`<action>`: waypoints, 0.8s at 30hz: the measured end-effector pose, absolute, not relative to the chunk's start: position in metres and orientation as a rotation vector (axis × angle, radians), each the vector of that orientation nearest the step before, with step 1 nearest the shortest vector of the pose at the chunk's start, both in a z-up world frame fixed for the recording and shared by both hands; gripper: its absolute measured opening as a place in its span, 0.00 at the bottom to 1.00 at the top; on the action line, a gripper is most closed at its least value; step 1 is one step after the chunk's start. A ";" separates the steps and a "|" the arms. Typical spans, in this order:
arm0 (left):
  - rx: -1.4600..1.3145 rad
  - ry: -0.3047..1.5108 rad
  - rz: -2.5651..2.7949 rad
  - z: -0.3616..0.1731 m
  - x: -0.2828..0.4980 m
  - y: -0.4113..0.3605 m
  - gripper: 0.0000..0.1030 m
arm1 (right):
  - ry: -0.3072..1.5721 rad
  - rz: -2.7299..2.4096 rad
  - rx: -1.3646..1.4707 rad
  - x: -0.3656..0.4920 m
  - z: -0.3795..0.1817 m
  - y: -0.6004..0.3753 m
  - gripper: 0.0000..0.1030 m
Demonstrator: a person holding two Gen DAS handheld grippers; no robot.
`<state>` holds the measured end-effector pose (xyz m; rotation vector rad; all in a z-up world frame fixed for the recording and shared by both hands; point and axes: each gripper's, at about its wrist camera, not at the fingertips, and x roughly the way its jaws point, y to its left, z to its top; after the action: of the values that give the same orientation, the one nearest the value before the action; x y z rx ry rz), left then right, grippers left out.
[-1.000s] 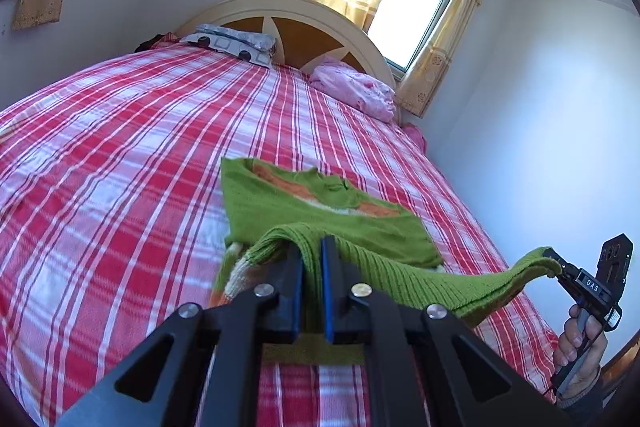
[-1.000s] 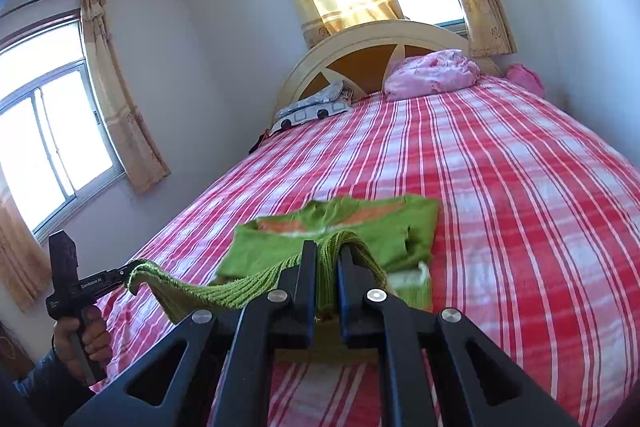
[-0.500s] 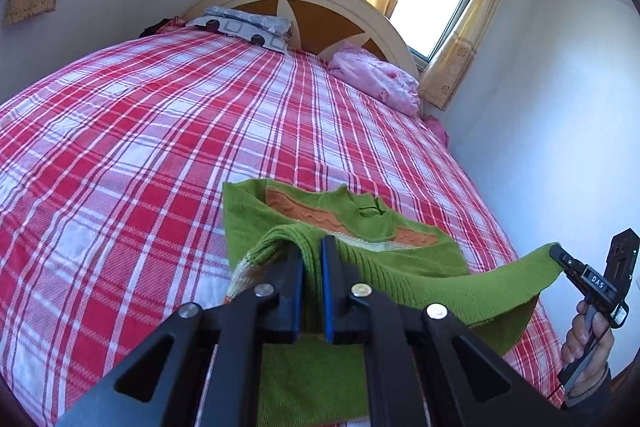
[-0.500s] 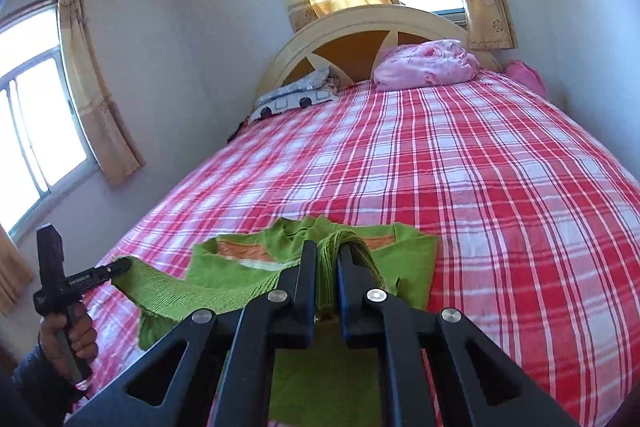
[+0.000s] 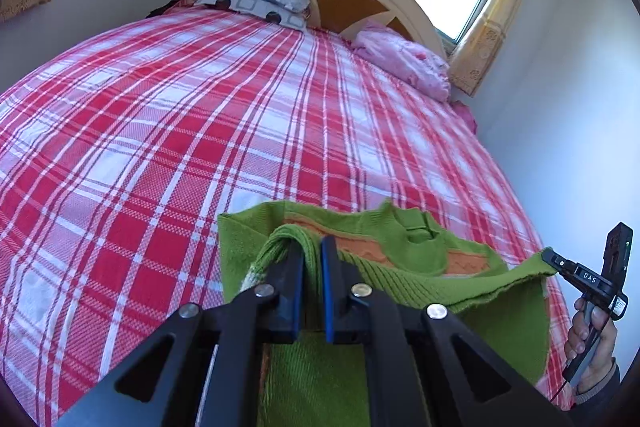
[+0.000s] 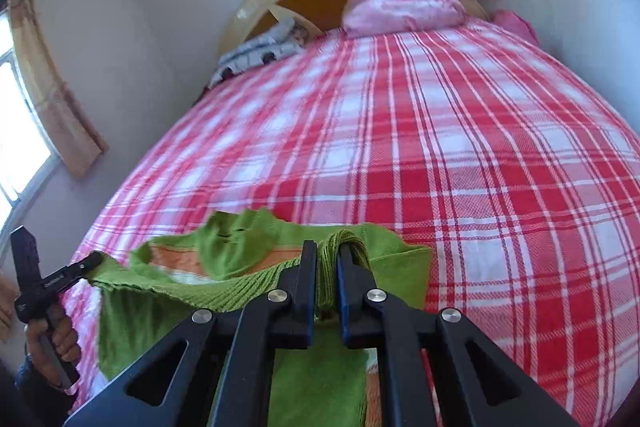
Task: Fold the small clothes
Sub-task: 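Lift the hem with both grippers and fold it over toward the collar, then open both grippers to release the folded hem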
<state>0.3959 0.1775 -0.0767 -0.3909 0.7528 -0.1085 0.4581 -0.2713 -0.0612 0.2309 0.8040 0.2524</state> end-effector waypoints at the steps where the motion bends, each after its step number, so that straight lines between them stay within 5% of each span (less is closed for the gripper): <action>1: -0.389 0.761 -0.102 -0.081 0.400 0.177 0.09 | 0.815 0.244 0.231 0.465 -0.068 -0.272 0.08; 6: -0.352 0.786 -0.056 -0.098 0.416 0.169 0.15 | 0.890 0.229 0.212 0.495 -0.098 -0.269 0.12; 8: -0.358 0.800 -0.050 -0.105 0.419 0.169 0.21 | 0.907 0.198 0.172 0.502 -0.106 -0.268 0.27; 10: -0.360 0.807 -0.038 -0.108 0.415 0.169 0.39 | 0.885 0.184 0.159 0.501 -0.107 -0.272 0.68; 19: -0.347 0.772 0.025 -0.103 0.356 0.181 0.61 | 0.816 0.197 0.159 0.441 -0.081 -0.286 0.67; 24: -0.250 0.810 0.064 -0.112 0.354 0.170 0.61 | 0.850 0.342 0.057 0.429 -0.079 -0.244 0.66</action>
<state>0.3536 0.1701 -0.1125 -0.2505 0.8096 0.0638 0.4294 -0.2445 -0.0792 0.0572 0.8501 0.3422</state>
